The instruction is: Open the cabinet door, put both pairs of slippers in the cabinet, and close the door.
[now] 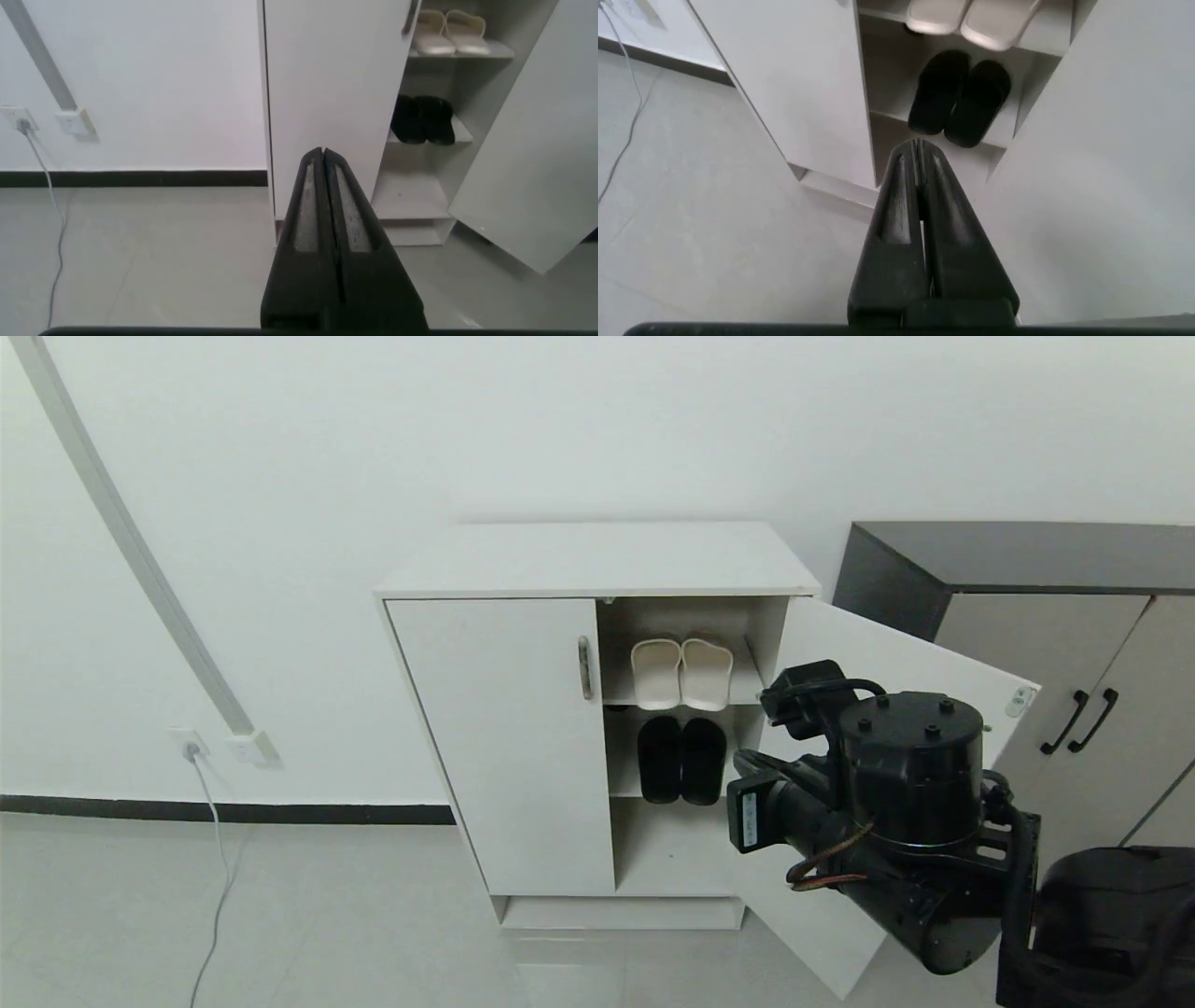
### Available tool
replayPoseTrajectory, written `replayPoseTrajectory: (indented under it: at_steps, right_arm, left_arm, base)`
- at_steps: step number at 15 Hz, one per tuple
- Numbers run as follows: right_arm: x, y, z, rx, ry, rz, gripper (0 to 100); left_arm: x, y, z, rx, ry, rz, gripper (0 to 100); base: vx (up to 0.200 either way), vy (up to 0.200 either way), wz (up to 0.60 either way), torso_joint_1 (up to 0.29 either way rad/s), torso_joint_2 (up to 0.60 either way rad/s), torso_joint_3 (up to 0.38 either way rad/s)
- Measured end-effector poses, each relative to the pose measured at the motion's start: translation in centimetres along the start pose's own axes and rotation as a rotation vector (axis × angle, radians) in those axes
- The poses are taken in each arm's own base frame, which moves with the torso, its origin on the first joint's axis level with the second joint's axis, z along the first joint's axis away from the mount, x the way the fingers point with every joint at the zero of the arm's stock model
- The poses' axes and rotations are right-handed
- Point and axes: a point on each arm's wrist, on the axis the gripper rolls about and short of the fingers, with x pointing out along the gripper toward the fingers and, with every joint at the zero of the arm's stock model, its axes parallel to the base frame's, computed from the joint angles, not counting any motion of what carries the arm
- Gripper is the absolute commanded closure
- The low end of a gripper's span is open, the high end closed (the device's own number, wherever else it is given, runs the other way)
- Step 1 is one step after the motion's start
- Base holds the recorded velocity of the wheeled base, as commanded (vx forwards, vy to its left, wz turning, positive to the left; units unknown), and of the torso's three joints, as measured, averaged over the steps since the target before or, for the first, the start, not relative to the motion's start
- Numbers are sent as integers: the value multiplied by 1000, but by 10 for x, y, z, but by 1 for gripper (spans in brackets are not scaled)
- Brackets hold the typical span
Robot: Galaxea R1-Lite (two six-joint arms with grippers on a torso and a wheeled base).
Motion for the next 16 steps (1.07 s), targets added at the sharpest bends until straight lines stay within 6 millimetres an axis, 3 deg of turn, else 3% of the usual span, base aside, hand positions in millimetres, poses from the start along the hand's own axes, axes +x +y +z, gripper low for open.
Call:
replayPoseTrajectory:
  at_steps: [16]
  right_arm:
    - [0,0,-4,-9,14,-3,100]
  left_arm:
    - [0,0,0,0,0,0,100]
  base:
    - [0,0,0,231,-539,-313]
